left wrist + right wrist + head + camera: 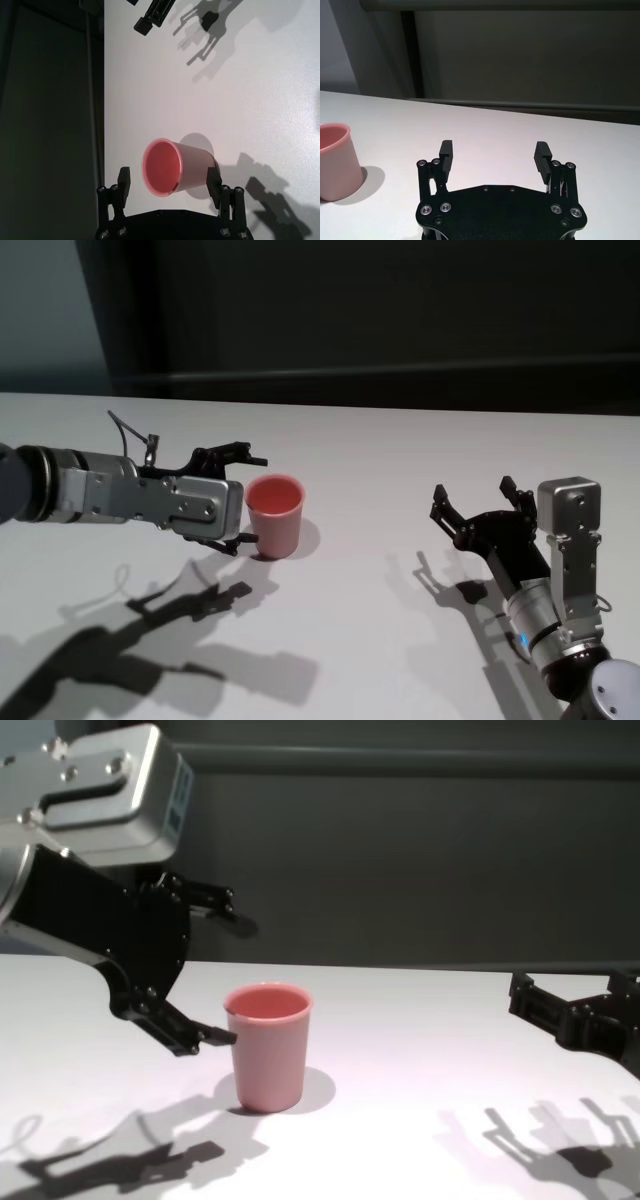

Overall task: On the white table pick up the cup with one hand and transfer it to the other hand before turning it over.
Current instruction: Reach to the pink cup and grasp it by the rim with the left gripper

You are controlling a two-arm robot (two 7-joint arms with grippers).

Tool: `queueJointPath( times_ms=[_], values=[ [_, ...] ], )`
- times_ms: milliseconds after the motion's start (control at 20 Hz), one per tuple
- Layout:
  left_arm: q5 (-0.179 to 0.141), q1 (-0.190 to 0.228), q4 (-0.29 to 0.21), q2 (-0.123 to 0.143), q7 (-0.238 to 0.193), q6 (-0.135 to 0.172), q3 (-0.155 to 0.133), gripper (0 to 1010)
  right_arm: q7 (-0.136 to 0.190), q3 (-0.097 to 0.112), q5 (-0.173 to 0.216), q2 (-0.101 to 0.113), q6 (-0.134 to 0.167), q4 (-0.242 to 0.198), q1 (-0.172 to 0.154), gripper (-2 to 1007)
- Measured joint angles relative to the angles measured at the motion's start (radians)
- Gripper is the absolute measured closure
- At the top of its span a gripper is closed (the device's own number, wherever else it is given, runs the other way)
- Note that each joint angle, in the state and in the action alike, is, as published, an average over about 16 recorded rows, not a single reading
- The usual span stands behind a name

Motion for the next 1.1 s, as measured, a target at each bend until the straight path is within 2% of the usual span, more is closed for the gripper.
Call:
queueJointPath(
  times_ms=[500, 1100],
  values=[
    [0.06, -0.129, 0.091, -0.039, -0.102, -0.039, 0.109, 9, 0.0, 0.0, 0.0, 0.0, 0.0, 0.0, 0.0, 3],
    [0.136, -0.248, 0.221, -0.102, -0.155, -0.106, 0.217, 9, 0.0, 0.0, 0.0, 0.0, 0.0, 0.0, 0.0, 3]
  ],
)
